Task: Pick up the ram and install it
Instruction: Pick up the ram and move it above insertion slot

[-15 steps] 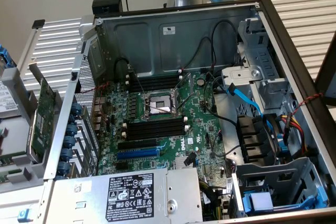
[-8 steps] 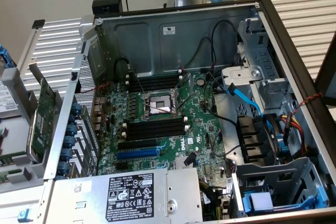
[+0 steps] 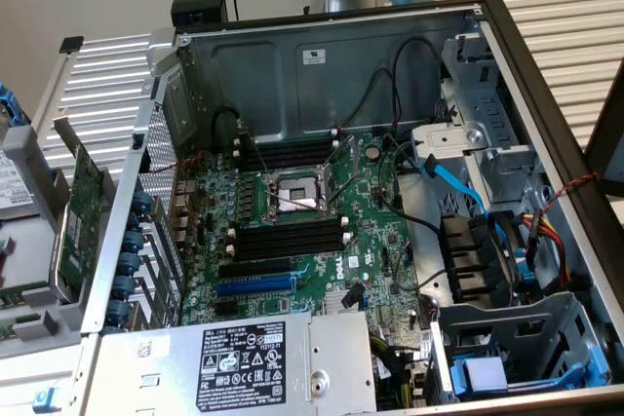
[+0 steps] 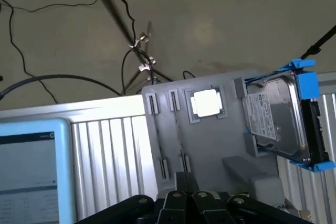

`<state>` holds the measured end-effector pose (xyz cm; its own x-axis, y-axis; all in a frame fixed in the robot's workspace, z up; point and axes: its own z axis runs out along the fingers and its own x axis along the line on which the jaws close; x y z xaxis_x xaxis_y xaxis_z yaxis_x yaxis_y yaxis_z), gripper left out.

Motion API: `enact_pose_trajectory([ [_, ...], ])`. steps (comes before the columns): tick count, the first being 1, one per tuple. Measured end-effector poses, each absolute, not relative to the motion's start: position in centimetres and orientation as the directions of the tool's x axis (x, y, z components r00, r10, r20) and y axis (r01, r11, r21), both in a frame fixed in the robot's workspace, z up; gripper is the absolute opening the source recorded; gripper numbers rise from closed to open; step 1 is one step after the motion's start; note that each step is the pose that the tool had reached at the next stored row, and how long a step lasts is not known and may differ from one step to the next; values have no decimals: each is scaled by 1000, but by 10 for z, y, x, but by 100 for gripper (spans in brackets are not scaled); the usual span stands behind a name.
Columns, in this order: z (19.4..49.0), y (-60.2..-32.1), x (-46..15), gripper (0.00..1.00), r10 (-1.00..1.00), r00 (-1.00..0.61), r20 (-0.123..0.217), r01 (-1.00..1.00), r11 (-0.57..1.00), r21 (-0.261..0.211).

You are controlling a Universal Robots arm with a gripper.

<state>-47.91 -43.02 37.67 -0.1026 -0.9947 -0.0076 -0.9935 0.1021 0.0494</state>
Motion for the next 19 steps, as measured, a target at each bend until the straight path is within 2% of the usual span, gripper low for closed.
enact_pose_trajectory([
  [7, 374, -430, -480, 11, -1000, -7, -8, -999, 6, 42],
  [19, 371, -433, -488, 11, -1000, 0, -15, -999, -1, 37],
])
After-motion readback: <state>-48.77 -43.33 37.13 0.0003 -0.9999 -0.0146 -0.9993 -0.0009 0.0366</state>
